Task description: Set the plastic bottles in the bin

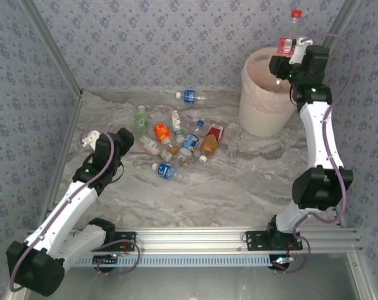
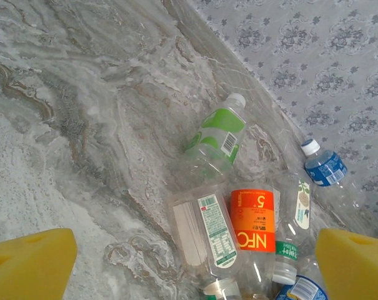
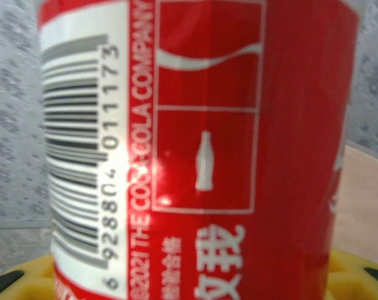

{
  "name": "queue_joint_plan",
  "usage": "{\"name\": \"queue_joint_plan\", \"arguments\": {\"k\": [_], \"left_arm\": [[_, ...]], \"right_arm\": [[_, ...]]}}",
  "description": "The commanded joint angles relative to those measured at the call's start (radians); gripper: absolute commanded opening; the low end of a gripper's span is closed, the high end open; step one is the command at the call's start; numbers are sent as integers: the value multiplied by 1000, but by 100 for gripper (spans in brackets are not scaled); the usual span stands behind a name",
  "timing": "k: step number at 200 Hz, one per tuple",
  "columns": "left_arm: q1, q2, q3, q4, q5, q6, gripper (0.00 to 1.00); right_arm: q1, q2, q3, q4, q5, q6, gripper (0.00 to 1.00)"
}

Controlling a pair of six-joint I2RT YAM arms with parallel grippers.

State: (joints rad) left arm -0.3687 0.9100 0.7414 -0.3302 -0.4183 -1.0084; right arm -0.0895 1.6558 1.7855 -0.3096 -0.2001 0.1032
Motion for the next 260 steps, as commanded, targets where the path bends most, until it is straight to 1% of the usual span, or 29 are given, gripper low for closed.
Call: {"name": "queue_joint_plan", "arguments": {"k": [1,23,58,75,89,101,108,118,133,149,166,197,260], "left_arm": [[11,1,-7,-18,7,-12,98],[14,-3,-7,-20,8,-12,98],[16,-11,-13,-29,8,-17,98],[16,-15,-19,-28,9,-20,98],[17,-17,-17,-33,11,-19,98],[19,-20,-16,-42,11,-19,98],[19,-21,-17,-46,10,-21,98],[19,-25,-19,-48,9,-21,98],[19,-26,-25,-47,4,-22,98],[20,-24,-27,-40,4,-24,98],[20,-14,-26,-35,12,-24,98],[21,0,-23,-33,29,-23,98],[24,27,-19,-31,41,-20,98]], "right_arm": [[-20,40,51,-21,-45,-14,48],[-22,96,81,-13,-49,1,50],[-9,170,108,18,-111,11,56],[-1,203,97,65,-171,1,59],[6,228,116,60,-212,-2,62],[8,234,123,56,-219,-1,66],[10,232,115,60,-220,4,73],[7,224,100,76,-215,15,80],[-2,211,83,97,-229,22,86],[-9,201,76,105,-287,23,91],[-13,187,62,111,-311,24,92],[-15,160,39,116,-309,35,93],[-9,53,-48,148,-237,110,100]]}}
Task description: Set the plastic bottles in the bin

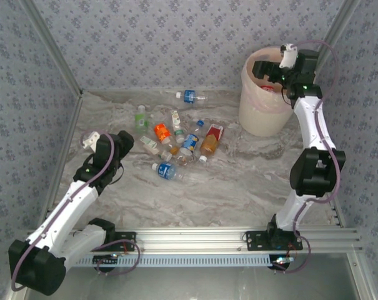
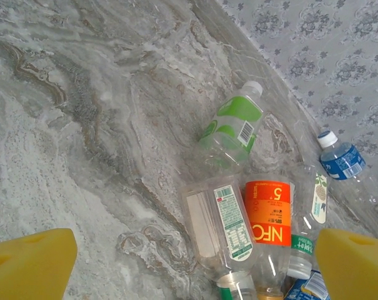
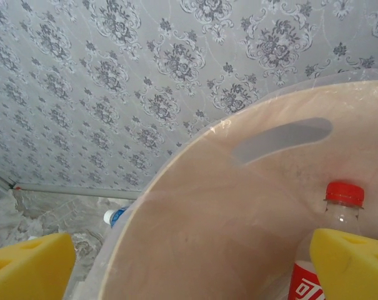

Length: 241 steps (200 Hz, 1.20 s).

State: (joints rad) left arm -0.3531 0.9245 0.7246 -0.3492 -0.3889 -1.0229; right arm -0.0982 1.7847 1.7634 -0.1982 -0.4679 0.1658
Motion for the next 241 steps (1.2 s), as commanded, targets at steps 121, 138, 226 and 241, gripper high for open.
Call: {"name": "queue_joint_plan", "arguments": {"k": [121,138,226,241], "left_arm": [[22,174,63,-28,133,20,98],[25,186,66,-25,143,21,98],[31,273,102,-19,213,12,98],[32,291,112,-25,225,12,98]], "right_arm": [[255,-475,-427,126,296,191,100],[366,-508,-456,71,449,113,100],[698,-432,-684,13,862,321,100],[708,-392,-697,5,884,385,100]]}}
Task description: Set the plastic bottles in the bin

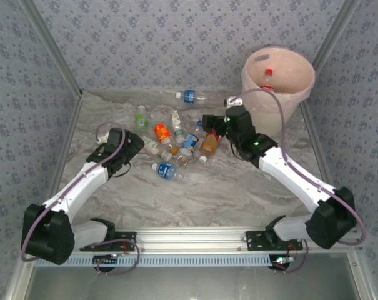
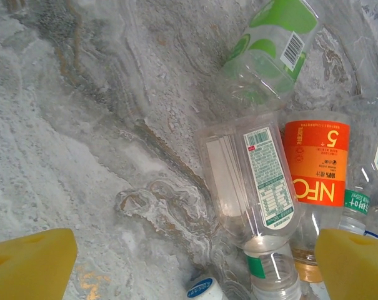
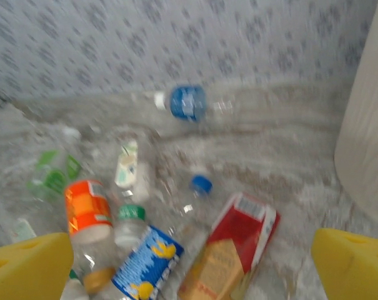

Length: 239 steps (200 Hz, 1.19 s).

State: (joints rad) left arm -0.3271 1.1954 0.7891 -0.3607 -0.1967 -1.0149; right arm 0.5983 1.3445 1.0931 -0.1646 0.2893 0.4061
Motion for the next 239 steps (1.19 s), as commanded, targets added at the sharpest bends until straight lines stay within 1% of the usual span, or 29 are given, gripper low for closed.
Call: {"name": "queue_joint_plan", "arguments": {"k": [1,14,21,34,47,64,80,98,108,128,138,157,168,208,239], "left_arm": [[5,21,48,-13,34,4,98],[5,31,52,-12,42,4,98],[5,36,54,-11,45,3,98],[5,44,58,-12,52,2,98],[6,48,61,-15,54,1,98],[5,51,61,-14,55,0,98],[5,56,62,-14,54,3,98],[5,62,64,-16,55,3,98],[6,65,64,-17,57,4,98],[7,73,69,-17,58,6,98],[8,77,71,-20,59,5,98],[8,81,73,-22,59,9,98],[9,83,75,-23,60,11,98],[8,103,86,-22,71,12,98],[8,112,91,-23,83,13,98]], "right_arm": [[12,52,-28,-29,128,149,100],[16,89,-42,-25,146,214,100],[18,113,-49,-23,155,276,100],[18,165,-37,-27,151,292,100],[13,221,-4,-66,95,316,100],[-10,283,29,-60,8,341,100],[-32,338,51,-64,-31,390,100],[-41,406,91,-90,-35,389,99],[-41,447,158,-138,-32,393,99],[-40,521,215,-206,-14,413,99],[-42,541,217,-200,-10,412,98],[-43,564,216,-203,39,427,94],[-46,577,215,-199,46,429,92],[-56,633,222,-189,42,428,92],[-69,659,202,-146,28,418,90]]}}
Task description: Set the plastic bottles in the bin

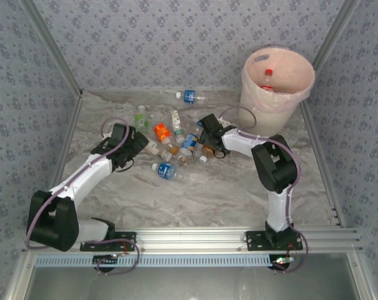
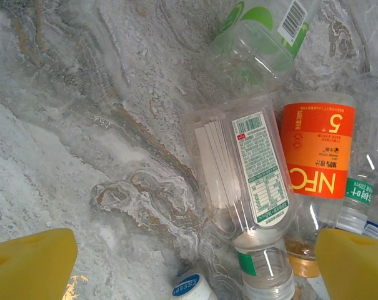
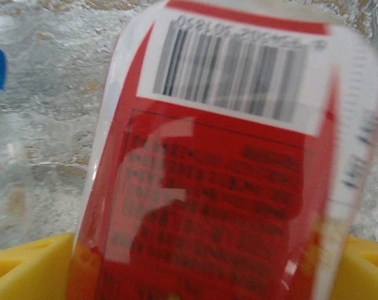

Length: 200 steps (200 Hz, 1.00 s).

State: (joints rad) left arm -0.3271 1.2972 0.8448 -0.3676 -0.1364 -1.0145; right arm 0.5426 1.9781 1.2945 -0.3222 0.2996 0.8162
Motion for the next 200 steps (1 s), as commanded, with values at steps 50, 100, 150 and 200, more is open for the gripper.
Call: {"name": "queue_joint_plan", "arguments": {"k": [50,100,150,200], "left_arm": [[8,16,36,-14,26,11,98],[8,19,38,-13,32,11,98],[8,22,39,-10,40,10,98],[8,28,39,-4,48,7,98]], "right_arm": [[-16,-27,-93,146,6,-50,73],[-15,-127,-214,250,-4,-99,62],[-11,-259,-292,359,2,-152,55],[-8,-413,-314,477,-44,-303,52]]}}
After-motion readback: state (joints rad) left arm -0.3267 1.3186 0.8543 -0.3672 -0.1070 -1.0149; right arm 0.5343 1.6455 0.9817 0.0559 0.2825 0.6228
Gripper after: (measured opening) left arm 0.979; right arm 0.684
